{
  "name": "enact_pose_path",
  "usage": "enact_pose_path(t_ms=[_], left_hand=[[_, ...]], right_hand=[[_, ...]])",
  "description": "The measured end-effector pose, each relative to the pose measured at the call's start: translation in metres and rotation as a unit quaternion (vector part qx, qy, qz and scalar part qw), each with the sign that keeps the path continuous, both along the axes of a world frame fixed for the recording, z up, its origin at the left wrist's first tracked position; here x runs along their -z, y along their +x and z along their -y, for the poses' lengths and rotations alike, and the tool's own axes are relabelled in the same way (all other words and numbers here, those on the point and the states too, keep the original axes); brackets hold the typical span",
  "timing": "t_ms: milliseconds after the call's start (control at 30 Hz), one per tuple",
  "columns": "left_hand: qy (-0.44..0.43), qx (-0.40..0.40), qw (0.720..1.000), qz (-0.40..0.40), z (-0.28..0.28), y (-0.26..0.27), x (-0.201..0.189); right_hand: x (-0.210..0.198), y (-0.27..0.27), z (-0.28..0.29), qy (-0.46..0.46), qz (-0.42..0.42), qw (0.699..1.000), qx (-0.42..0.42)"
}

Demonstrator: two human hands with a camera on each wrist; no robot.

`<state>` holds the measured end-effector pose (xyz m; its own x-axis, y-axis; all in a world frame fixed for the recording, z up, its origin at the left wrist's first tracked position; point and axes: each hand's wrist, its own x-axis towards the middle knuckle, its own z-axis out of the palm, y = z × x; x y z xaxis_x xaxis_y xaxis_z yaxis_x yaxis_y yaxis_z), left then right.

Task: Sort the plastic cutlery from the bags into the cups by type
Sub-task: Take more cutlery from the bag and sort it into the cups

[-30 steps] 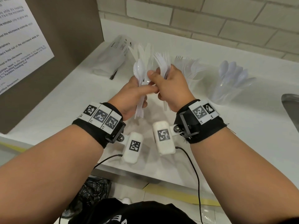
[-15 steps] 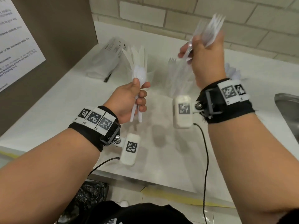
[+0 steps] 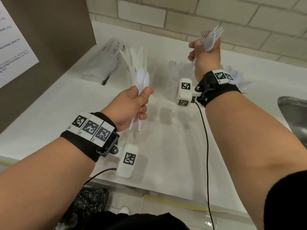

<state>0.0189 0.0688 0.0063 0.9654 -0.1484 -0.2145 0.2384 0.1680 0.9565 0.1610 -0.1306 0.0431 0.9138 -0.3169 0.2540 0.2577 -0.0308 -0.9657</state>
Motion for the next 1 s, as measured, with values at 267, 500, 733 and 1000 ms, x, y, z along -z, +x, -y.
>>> enact_pose_path(t_ms=[267, 500, 733, 1000], left_hand=[[0.034, -0.010, 0.999, -0.004, 0.002, 0.001, 0.000], [0.025, -0.010, 1.000, -0.009, 0.006, 0.001, 0.002], [0.065, -0.003, 0.998, 0.002, 0.013, 0.001, 0.001], [0.100, 0.039, 0.994, 0.036, 0.028, -0.001, -0.001]], right_hand=[[0.018, -0.008, 0.014, -0.031, -0.027, 0.999, -0.027], [0.020, -0.003, 0.017, -0.261, -0.039, 0.964, -0.042], [0.008, -0.011, 0.016, -0.273, -0.021, 0.962, -0.015], [-0.009, -0.077, -0.002, -0.185, -0.016, 0.980, -0.067]])
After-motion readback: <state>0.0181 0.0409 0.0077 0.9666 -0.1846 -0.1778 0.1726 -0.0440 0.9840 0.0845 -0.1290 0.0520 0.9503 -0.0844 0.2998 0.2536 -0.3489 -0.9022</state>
